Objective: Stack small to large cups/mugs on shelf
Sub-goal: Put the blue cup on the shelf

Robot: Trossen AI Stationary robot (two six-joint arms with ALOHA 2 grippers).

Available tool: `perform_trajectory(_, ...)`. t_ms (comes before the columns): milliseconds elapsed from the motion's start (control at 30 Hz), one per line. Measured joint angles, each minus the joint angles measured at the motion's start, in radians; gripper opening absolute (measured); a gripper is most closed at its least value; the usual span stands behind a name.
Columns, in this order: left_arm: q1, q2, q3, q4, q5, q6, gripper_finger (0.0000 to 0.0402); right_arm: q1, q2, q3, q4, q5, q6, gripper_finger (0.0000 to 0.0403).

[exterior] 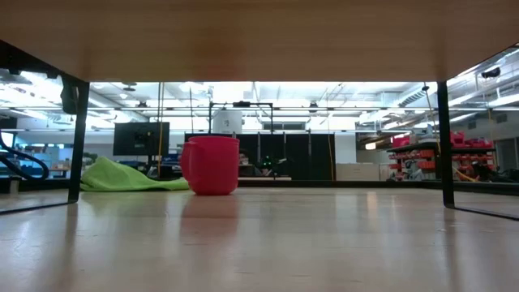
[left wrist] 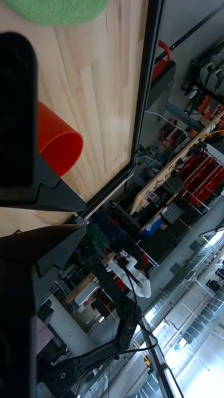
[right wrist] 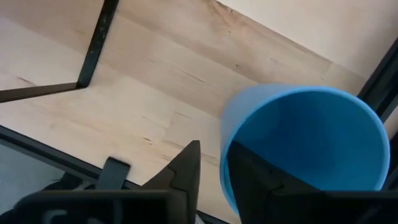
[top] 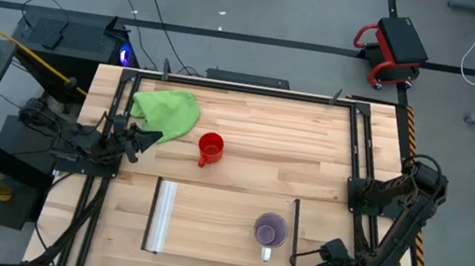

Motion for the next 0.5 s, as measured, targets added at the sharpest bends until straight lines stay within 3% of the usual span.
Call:
perform_trajectory(300, 0.000, 0.000, 0.000, 0.000, 0.000, 0.000, 0.0049, -0.013, -0.001, 0.000, -0.001, -0.015, -0.005, 0.0013)
perform_trajectory(500, 0.000, 0.000, 0.000, 0.000, 0.000, 0.000, 0.0048, -0.019, -0.026, 0.012, -0.006, -0.046, -0.005, 0.0010)
